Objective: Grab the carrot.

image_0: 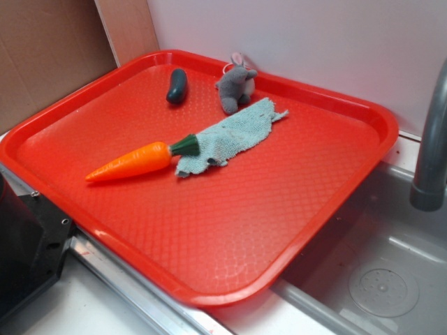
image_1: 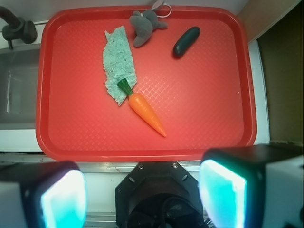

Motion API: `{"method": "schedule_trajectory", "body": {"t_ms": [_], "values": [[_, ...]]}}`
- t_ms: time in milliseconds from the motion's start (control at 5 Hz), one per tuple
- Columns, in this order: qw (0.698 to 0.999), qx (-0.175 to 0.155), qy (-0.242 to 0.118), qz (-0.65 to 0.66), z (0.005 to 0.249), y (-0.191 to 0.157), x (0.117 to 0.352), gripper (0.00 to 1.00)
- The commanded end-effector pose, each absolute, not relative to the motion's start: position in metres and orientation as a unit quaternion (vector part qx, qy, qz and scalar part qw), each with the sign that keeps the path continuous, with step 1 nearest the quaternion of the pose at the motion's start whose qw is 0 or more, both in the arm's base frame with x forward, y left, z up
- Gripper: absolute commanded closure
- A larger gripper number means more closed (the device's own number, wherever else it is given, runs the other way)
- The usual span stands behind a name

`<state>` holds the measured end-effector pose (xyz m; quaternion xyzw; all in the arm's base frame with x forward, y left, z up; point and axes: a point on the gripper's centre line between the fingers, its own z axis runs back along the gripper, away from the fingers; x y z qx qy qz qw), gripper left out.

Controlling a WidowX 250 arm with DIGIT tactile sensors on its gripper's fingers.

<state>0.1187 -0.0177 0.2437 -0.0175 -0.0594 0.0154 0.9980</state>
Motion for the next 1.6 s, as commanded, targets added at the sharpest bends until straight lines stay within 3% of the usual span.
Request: {"method": "schedule_trajectory", "body": {"t_ms": [0,600,1200,1400], "values": [[0.998,-0.018,-0.059,0.015,0.244,-0.018,0.119,0.00],[0.990,-0.002,-0.116,-0.076,0.191,-0.004,0.136,0.00],[0.985,0.008,-0.102,-0.137,0.102,-0.001,0.163,0.00],[0.983,0.028,-0.095,-0.152,0.079,-0.009,0.170,0.00]]}}
